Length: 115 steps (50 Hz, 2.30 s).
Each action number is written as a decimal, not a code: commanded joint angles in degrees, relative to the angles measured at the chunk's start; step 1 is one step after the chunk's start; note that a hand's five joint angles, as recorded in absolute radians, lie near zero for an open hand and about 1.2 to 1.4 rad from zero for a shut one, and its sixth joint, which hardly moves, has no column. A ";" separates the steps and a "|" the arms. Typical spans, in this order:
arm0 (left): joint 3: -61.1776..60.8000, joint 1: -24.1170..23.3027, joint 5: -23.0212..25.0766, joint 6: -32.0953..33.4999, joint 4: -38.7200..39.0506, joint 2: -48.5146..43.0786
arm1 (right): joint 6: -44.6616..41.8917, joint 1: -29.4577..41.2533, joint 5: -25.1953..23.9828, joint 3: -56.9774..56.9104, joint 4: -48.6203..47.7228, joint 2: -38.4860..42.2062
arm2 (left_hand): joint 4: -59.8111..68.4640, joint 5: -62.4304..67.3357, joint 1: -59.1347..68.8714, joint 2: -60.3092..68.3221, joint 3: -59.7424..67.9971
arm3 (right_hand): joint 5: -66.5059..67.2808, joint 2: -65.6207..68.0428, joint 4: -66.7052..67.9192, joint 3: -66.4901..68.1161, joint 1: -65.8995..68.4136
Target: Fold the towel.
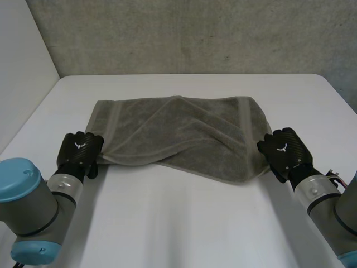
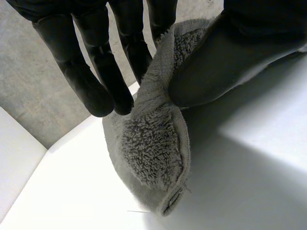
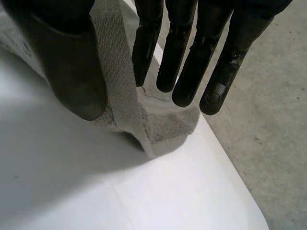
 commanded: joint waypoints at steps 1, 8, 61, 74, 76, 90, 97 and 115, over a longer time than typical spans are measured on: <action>0.09 0.62 0.09 0.01 0.40 -0.05 | -0.11 0.26 -2.45 0.93 0.20 0.08 | -6.73 -14.99 -3.48 -5.71 -8.69 | -0.63 -1.65 -1.29 -0.93 -0.55; 0.17 0.80 0.00 0.01 0.40 -0.05 | -0.19 0.26 -3.95 1.45 1.00 0.00 | -6.73 -14.99 -3.48 -5.71 -8.69 | -2.14 -3.16 -2.80 -2.43 -2.06; -2.89 0.80 0.00 0.18 -0.57 4.68 | 18.70 -8.53 0.80 -4.08 10.73 -7.99 | -6.73 -14.99 -3.48 -5.71 -8.69 | 32.11 31.09 31.45 31.81 32.19; -11.34 0.01 0.62 0.18 -7.51 21.49 | 7.63 -10.81 -5.00 -2.59 32.99 -18.02 | -6.73 -14.99 -3.48 -5.71 -8.69 | 32.11 31.09 31.45 31.81 32.19; -13.18 0.01 0.71 0.18 -10.74 25.77 | 4.04 -14.57 -7.01 -1.80 39.46 -22.13 | -6.73 -14.99 -3.48 -5.71 -8.69 | 32.11 31.09 31.45 31.81 32.19; -14.15 0.27 3.17 0.01 -18.23 35.81 | -4.24 -29.97 -21.96 -2.41 52.32 -32.79 | -6.73 -14.99 -3.48 -5.71 -8.69 | 32.11 31.09 31.45 31.81 32.19; -8.90 1.06 7.56 0.18 -15.69 23.46 | -3.54 -26.66 -22.24 -7.58 50.23 -24.39 | -6.73 -14.99 -3.48 -5.71 -8.69 | 32.11 31.09 31.45 31.81 32.19; 29.67 0.10 7.03 -0.08 -14.89 -14.96 | 6.99 -3.70 4.92 -47.90 42.22 16.67 | -6.73 -14.99 -3.48 -5.71 -8.69 | 32.11 31.09 31.45 31.81 32.19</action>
